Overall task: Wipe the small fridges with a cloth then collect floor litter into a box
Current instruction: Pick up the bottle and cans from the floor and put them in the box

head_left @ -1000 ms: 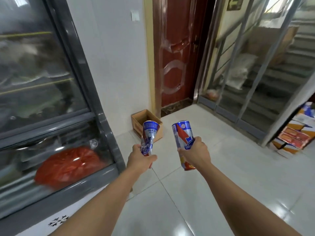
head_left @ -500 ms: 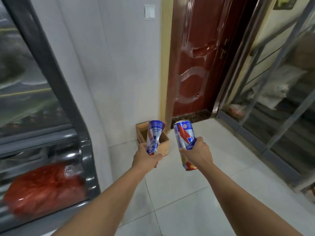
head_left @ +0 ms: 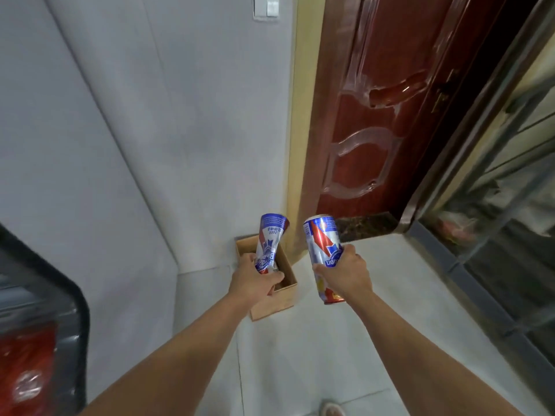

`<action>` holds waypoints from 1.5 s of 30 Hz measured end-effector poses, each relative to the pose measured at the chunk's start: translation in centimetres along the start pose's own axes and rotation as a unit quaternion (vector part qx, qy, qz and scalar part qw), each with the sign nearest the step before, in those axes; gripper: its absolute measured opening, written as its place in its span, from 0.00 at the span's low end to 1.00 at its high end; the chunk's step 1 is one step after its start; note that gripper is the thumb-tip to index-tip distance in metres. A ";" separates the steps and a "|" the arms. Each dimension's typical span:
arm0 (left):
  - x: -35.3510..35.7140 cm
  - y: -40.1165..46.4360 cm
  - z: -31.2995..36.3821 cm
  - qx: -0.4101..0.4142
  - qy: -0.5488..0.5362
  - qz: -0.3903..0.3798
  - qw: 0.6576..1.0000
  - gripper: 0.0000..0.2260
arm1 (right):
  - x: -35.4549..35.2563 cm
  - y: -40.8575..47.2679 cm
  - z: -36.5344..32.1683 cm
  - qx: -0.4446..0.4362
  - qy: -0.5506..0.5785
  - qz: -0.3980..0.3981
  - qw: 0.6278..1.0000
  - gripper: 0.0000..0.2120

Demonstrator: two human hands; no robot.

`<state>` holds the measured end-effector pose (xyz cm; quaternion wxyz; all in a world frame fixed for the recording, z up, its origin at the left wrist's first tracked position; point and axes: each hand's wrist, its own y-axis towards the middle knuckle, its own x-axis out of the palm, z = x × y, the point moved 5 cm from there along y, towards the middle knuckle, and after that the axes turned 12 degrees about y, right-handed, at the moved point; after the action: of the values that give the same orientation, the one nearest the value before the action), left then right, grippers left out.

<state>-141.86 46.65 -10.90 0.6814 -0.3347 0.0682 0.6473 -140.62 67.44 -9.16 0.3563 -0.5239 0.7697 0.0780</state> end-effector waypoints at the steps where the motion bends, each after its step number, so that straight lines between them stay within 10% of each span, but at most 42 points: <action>1: 0.6 1.5 0.5 -0.009 -0.009 0.006 1.000 0.23 | 0.1 2.1 -0.5 -0.009 0.001 -0.012 1.000 0.36; 25: 8.6 31.0 -4.7 -0.248 -0.074 0.036 0.965 0.25 | 17.7 33.7 -1.5 0.032 -0.102 -0.230 0.967 0.33; 45: 27.8 51.7 -29.3 -0.360 -0.042 -0.011 0.932 0.27 | 46.2 48.9 20.6 0.060 -0.128 -0.315 0.938 0.38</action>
<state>-175.58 50.73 -67.01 0.5247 -0.5308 -0.2021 0.6342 -182.27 64.36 -65.81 0.4888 -0.7032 0.5160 -0.0180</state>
